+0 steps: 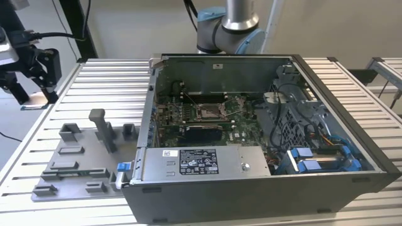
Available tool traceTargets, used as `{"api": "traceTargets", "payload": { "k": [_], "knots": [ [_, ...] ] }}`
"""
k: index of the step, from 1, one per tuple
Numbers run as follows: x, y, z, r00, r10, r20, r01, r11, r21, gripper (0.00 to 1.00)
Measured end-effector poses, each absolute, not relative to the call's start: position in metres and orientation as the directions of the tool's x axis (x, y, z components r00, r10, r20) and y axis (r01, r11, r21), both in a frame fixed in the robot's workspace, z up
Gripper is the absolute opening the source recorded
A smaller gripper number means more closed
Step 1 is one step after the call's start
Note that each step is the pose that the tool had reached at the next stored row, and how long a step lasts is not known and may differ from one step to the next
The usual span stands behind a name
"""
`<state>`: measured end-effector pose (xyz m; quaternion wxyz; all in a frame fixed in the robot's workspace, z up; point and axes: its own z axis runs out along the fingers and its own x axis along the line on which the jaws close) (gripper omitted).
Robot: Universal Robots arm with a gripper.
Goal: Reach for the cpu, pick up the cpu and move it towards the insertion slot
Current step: 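Pick up the cpu and move it towards the insertion slot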
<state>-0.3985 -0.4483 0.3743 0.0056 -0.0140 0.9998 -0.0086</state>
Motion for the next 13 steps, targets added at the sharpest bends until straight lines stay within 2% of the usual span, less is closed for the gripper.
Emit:
{"api": "traceTargets", "payload": {
  "k": [13],
  "knots": [
    [-0.345, -0.448, 0.374, -1.0, -0.028, -0.011, -0.028, 0.999, -0.017, 0.0]
  ]
}}
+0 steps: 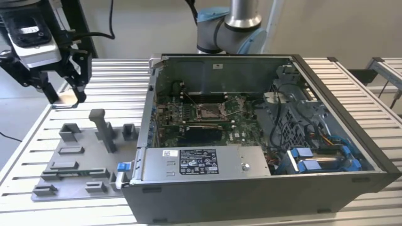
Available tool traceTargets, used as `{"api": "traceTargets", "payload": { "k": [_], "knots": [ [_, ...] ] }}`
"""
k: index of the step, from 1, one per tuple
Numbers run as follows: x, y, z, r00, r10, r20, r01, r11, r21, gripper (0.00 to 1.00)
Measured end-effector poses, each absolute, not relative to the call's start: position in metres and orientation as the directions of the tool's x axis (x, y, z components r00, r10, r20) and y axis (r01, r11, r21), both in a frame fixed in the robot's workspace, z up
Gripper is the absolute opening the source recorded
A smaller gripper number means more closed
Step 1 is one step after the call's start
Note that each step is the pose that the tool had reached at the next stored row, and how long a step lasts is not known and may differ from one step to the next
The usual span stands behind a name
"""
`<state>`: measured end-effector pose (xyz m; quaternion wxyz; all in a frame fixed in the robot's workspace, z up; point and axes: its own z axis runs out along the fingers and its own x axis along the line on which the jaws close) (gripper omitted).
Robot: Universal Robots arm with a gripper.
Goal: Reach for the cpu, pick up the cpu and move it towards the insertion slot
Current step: 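Pick up the cpu and move it towards the insertion slot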
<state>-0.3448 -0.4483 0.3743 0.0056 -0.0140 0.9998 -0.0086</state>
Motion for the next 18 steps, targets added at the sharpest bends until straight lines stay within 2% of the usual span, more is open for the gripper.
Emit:
{"api": "traceTargets", "payload": {
  "k": [18],
  "knots": [
    [-0.281, -0.448, 0.374, -1.0, -0.028, -0.011, -0.028, 0.999, -0.017, 0.0]
  ]
}}
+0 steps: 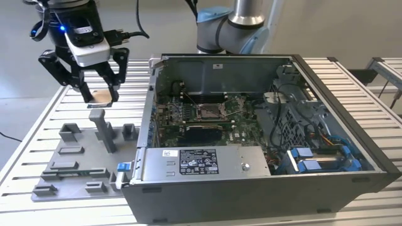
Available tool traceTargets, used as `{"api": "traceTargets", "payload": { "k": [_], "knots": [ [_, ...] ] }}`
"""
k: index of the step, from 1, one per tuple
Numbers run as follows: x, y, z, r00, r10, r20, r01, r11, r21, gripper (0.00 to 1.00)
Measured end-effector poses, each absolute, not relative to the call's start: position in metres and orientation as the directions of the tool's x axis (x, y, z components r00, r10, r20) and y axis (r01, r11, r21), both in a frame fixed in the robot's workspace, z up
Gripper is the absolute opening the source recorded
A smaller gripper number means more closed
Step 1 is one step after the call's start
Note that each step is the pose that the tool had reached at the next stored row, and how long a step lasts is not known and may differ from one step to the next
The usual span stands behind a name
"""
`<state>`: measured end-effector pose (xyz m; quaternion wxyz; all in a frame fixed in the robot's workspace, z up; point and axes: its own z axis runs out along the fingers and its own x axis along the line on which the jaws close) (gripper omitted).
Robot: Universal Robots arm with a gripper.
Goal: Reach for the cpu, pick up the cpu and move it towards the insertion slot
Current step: 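Pick up the cpu and move it towards the insertion slot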
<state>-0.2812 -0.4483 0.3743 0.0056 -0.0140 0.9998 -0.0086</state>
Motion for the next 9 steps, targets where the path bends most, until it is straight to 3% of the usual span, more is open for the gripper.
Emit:
{"api": "traceTargets", "payload": {
  "k": [9],
  "knots": [
    [-0.252, -0.448, 0.374, -1.0, -0.028, -0.011, -0.028, 0.999, -0.017, 0.0]
  ]
}}
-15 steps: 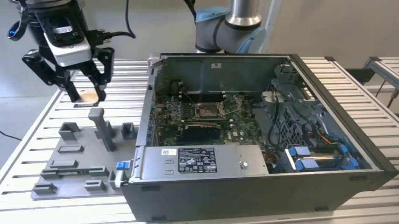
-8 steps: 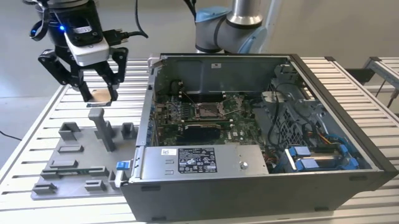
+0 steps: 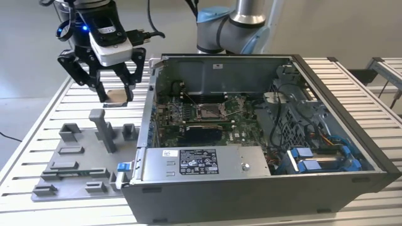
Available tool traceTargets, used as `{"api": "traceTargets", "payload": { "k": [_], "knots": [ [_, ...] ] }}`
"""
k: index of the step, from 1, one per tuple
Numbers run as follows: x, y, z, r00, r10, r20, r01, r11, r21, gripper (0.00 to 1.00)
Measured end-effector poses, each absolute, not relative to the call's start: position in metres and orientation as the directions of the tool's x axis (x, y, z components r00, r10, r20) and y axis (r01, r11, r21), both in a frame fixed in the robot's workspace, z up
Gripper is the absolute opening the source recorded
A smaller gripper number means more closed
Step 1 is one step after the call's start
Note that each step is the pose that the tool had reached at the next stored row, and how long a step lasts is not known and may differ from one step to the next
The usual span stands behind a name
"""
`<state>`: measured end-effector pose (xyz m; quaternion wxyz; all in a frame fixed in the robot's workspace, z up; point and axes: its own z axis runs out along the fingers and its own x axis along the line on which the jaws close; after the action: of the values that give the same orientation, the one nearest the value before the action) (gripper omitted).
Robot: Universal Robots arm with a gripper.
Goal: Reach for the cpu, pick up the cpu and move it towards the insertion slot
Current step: 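Pick up the cpu and move it towards the insertion slot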
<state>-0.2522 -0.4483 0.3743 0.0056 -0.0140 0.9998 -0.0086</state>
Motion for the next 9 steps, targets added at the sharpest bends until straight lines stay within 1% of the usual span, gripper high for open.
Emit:
{"api": "traceTargets", "payload": {
  "k": [9],
  "knots": [
    [-0.214, -0.448, 0.374, -1.0, -0.028, -0.011, -0.028, 0.999, -0.017, 0.0]
  ]
}}
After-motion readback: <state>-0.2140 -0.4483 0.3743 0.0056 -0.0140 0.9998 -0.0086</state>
